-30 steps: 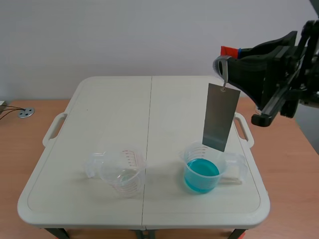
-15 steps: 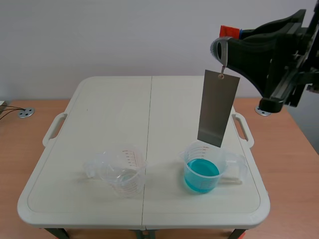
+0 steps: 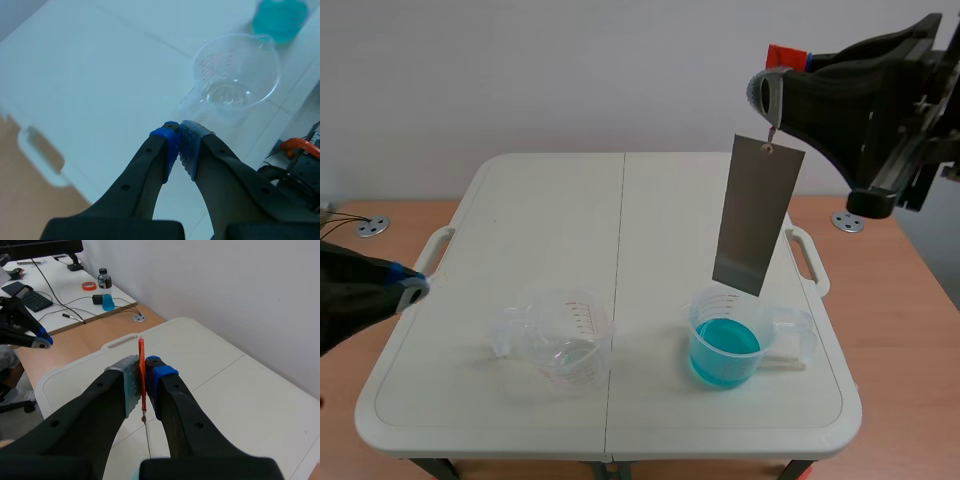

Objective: Hold the metal plate by the orange handle, dip it into the blue solution, take it out and point at it, then put the plate back in the beaker on the left.
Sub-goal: 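Raise the plate and point at it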

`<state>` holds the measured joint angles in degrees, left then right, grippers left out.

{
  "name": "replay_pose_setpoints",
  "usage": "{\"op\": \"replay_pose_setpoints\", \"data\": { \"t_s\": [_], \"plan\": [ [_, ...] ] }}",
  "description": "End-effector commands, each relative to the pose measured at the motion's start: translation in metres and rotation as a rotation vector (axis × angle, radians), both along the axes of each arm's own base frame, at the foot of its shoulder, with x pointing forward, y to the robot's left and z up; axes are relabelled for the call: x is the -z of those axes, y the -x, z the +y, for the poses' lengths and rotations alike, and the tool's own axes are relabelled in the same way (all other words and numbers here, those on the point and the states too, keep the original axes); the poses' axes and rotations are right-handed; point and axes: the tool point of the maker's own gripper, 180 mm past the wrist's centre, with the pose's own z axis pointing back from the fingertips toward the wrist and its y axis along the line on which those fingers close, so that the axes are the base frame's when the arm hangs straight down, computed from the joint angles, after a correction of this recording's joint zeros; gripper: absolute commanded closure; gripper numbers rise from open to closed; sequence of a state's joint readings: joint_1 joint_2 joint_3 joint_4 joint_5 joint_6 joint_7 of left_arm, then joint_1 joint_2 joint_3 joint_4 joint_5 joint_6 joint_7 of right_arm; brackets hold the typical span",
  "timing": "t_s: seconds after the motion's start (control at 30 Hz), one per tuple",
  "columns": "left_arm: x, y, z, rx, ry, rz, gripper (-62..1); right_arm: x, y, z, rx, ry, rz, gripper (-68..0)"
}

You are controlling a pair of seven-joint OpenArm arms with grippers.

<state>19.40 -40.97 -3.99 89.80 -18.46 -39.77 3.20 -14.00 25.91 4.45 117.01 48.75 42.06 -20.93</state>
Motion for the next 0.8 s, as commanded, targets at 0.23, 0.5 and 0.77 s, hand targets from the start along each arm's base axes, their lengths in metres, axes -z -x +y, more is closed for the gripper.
{"op": "replay_pose_setpoints", "data": {
  "t_s": [0.23, 0.5, 0.77],
  "plan": [
    [-0.008, -0.006, -0.074, 0.182, 0.079, -0.023, -1.8, -0.013, 0.002, 0.002, -0.022, -0.018, -0.040, -1.3],
    [-0.007, -0.003, -0.129, 0.301, 0.092, -0.031, -1.9, -0.013, 0.002, 0.002, -0.022, -0.018, -0.040, -1.3],
    [0.001, -0.001, -0.171, 0.364, 0.128, -0.010, -1.9, -0.013, 0.002, 0.002, -0.022, -0.017, -0.039, -1.3]
  ]
}}
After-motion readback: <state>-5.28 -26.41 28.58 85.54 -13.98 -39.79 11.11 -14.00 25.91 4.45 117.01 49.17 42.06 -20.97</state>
